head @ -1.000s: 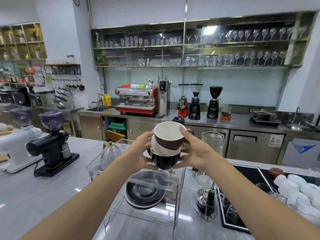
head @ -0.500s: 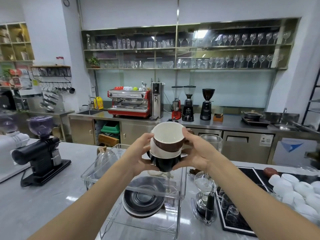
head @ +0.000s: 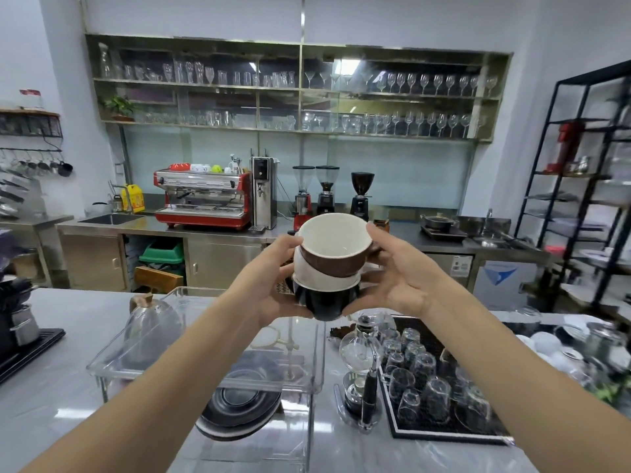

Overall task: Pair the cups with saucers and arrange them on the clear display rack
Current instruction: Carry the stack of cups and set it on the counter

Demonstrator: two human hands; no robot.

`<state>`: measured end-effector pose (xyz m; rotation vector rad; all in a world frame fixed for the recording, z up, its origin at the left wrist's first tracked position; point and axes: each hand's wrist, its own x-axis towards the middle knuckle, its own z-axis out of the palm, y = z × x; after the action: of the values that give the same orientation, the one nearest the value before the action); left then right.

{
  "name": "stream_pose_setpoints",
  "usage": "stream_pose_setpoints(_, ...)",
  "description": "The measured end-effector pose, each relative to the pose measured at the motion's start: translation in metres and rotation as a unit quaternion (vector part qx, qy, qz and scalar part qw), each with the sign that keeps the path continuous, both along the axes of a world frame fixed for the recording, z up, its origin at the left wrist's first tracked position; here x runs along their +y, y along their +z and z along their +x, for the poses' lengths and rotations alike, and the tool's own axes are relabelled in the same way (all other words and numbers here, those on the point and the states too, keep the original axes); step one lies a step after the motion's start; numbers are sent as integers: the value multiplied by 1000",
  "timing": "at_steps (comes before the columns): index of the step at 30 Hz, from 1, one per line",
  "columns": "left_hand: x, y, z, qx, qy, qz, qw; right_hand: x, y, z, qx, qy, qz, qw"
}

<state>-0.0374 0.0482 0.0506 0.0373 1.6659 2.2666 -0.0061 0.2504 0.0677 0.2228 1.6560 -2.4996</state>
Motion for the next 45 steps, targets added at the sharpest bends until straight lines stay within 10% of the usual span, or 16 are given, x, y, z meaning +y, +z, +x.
stream_pose_setpoints(45,133,-240,79,-154,125,-35,980,114,-252,66,-129,-16,-44,991)
